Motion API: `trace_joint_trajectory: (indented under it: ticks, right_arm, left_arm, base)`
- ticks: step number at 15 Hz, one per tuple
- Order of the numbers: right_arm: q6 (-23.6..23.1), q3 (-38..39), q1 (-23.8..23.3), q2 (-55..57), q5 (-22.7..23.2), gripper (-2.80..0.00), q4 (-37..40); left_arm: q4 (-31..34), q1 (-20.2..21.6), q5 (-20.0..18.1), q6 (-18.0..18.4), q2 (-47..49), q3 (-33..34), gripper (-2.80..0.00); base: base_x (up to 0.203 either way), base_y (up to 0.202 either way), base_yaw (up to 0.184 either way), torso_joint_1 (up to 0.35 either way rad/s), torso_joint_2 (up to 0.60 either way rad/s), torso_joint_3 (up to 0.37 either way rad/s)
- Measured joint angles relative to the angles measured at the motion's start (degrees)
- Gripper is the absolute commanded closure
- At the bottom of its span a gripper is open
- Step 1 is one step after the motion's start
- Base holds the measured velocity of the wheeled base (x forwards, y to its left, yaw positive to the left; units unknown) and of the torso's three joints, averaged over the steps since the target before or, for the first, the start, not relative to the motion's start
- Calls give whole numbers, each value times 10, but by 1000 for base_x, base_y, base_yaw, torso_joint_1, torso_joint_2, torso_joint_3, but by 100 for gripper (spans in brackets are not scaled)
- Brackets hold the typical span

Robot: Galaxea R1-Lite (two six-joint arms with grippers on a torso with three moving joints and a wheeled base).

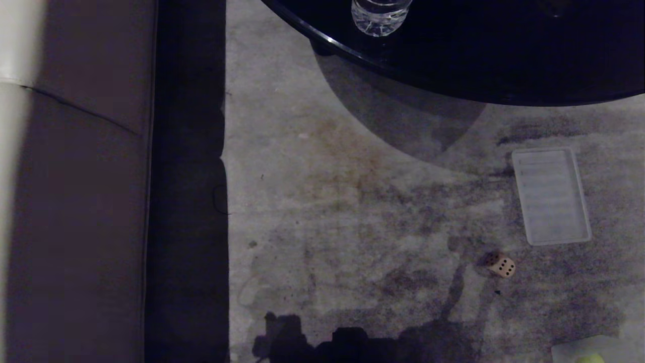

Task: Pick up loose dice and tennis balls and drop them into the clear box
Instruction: Put the toys in the box

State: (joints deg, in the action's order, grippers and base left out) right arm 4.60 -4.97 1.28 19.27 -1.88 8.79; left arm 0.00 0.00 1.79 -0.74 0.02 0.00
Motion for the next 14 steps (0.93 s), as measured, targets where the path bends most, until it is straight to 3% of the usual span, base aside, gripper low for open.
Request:
trace_joint_trajectory:
  ticks: [5, 14]
  right_arm:
    - [-16, 11, -10, -156, 12, 0, 7]
    - [-18, 12, -10, -194, 13, 0, 9]
  left_arm:
    - [0, 0, 0, 0, 0, 0, 0]
    - [0, 0, 0, 0, 0, 0, 0]
  base:
    - [0, 0, 0, 0, 0, 0]
    - [0, 0, 0, 0, 0, 0]
